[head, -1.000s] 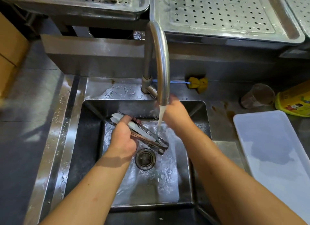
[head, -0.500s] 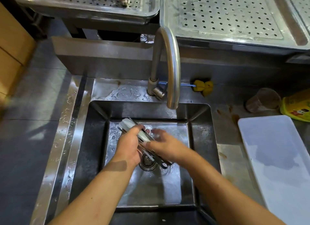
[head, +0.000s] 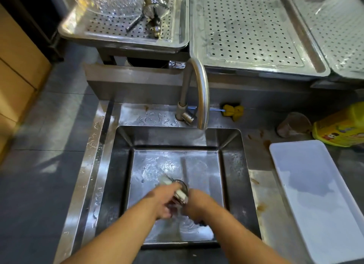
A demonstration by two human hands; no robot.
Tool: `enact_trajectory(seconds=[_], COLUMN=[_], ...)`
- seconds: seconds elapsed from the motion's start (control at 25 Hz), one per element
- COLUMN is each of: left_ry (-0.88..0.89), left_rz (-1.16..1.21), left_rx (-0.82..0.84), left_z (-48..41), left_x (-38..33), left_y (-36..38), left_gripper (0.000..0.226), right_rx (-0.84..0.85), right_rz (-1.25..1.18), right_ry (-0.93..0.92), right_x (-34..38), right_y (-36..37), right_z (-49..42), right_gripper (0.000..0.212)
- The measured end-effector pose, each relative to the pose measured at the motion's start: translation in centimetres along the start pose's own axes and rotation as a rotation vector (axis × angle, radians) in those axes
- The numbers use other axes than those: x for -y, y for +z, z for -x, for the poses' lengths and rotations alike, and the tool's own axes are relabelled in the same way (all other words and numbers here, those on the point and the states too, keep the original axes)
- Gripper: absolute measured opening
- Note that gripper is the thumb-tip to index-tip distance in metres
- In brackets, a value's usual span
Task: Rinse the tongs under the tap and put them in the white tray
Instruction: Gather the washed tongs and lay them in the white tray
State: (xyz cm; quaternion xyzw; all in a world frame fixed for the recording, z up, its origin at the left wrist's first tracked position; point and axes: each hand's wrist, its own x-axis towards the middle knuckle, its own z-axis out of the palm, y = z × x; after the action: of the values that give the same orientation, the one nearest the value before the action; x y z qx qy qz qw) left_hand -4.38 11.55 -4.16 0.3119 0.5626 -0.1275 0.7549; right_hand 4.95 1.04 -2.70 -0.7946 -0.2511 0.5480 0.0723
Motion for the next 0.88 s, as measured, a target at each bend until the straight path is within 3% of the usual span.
enact_trajectory(seconds=[0.08, 0.2, 0.36, 0.44, 0.52, 0.6, 0.64, 0.76, 0.88], left_ry=[-0.032, 0.100, 0.444, 0.475, 0.417, 0.332, 0.311, 0.307, 0.434], left_rz=[-0.039, 0.104, 0.071, 0.039, 0.010, 0.008, -0.002, -0.146, -0.214], left_rx=[0.022, 0.093, 0.223, 0.320, 0.180, -0.006, -0.020, 0.087, 0.257], left_z=[0.4, 2.2, 5.9, 7.3, 7.8, 8.1, 8.4, 9.2, 11.0], left_x=[1.7, 1.1, -1.4, -2.5, -2.8, -2.1, -1.8, -1.2, -1.5], left_y=[-0.4, -1.5, -1.6, -1.7, -1.4, -1.2, -1.4, -2.6, -3.8], left_gripper=[0.027, 0.035, 0.044, 0.047, 0.049, 0.045, 0.040, 0.031, 0.055], right_rx=[-0.118, -0.118, 0.105, 0.178, 0.072, -0.145, -0.201, -0.238, -0.240], right_rz=[0.118, -0.219, -0.771, -0.882, -0.842, -0.640, -0.571, -0.493, -0.588], right_ry=[0.011, -0.023, -0.249, -0.280, -0.198, -0.059, -0.016, -0.025, -0.162], right_x=[0.4, 1.3, 3.1, 3.9, 4.8, 5.5, 5.7, 5.8, 5.9], right_y=[1.3, 0.4, -1.0, -1.0, 0.0, 1.4, 1.9, 2.3, 1.5], right_z=[0.8, 2.5, 6.2, 7.5, 8.2, 8.3, 8.4, 8.9, 10.4], right_gripper=[0.017, 0.015, 0.020, 0.018, 0.021, 0.024, 0.027, 0.022, 0.016])
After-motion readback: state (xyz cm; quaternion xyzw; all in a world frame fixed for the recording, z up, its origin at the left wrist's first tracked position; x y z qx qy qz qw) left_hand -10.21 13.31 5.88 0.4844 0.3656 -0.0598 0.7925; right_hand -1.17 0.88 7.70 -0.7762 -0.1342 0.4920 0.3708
